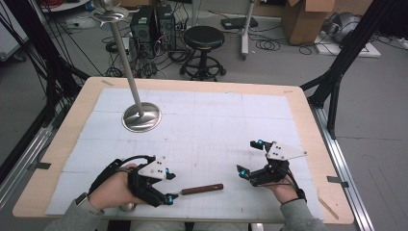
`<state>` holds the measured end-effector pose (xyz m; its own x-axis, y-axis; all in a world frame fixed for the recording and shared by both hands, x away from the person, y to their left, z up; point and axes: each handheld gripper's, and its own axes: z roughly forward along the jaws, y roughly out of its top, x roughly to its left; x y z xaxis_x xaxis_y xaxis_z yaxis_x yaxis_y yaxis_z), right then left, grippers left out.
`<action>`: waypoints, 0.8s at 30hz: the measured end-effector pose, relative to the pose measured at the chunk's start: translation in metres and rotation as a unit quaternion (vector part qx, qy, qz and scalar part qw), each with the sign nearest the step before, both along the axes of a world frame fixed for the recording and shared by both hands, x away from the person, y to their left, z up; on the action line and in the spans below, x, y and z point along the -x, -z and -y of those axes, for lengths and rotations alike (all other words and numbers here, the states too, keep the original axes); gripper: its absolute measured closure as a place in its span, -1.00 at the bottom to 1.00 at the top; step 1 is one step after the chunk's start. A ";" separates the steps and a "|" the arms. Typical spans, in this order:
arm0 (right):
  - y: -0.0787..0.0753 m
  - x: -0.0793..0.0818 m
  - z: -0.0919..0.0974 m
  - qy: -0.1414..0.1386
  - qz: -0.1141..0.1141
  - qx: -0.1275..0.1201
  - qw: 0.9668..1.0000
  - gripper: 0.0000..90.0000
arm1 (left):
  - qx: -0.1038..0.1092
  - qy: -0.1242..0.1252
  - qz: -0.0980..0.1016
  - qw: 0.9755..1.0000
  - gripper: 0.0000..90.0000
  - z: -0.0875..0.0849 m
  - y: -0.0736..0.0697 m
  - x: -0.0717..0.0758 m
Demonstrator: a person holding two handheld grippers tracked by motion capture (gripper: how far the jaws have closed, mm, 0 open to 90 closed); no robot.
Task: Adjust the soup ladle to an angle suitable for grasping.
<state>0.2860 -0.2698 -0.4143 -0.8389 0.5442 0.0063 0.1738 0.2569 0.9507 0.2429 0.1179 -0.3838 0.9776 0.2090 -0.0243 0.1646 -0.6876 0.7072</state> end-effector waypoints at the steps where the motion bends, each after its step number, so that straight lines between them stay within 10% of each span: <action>1: 0.000 0.000 0.000 0.000 0.000 0.000 1.000 -0.99 | 0.000 0.000 0.000 1.000 -0.31 0.000 0.000 0.000; 24: 0.001 0.000 0.000 -0.003 -0.008 -0.002 1.000 -0.99 | -0.124 0.011 -0.028 0.992 -0.07 0.001 0.016 0.001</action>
